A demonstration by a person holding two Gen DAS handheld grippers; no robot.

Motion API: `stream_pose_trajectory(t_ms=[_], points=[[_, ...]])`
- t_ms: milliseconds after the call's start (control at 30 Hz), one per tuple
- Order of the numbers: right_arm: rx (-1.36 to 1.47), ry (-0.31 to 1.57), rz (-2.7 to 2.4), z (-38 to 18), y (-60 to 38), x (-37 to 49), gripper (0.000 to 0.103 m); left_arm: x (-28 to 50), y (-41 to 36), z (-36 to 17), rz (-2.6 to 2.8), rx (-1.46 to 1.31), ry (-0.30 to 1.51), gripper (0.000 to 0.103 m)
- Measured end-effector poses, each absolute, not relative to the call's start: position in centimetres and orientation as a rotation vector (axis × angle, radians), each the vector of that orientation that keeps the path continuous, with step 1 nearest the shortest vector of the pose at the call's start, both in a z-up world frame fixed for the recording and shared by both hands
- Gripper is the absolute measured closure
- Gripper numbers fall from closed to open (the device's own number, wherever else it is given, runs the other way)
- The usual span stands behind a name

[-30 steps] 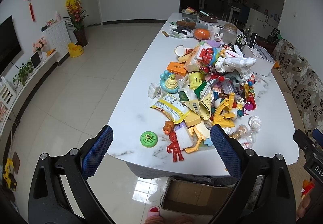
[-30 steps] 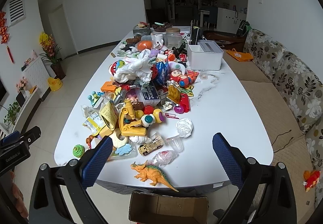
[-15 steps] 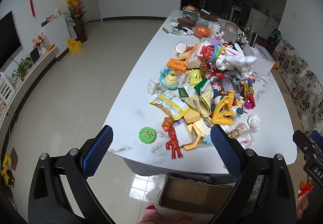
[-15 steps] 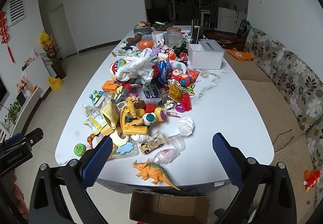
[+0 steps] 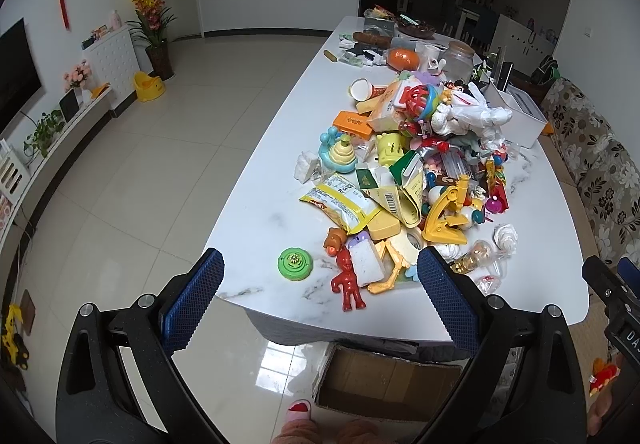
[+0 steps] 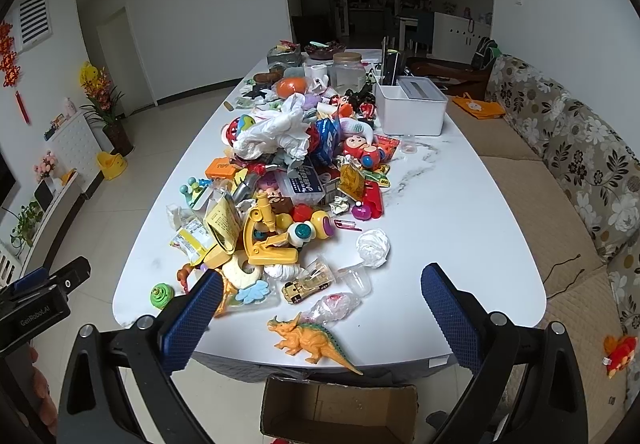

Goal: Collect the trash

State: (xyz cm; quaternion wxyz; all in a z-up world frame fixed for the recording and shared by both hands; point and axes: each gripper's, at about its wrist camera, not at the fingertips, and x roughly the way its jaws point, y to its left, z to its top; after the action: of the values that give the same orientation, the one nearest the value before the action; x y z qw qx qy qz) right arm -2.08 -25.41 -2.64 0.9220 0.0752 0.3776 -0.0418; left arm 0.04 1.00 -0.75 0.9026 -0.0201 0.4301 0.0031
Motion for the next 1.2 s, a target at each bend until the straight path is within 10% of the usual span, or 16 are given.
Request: stream_pose_trajectory(t_ms=[1200], points=[[0.151, 0.790, -0.080, -3.02, -24.84, -2.75, 0.005, -0.41, 1.27, -1.52, -0.005, -0.042, 0.916, 0.008]])
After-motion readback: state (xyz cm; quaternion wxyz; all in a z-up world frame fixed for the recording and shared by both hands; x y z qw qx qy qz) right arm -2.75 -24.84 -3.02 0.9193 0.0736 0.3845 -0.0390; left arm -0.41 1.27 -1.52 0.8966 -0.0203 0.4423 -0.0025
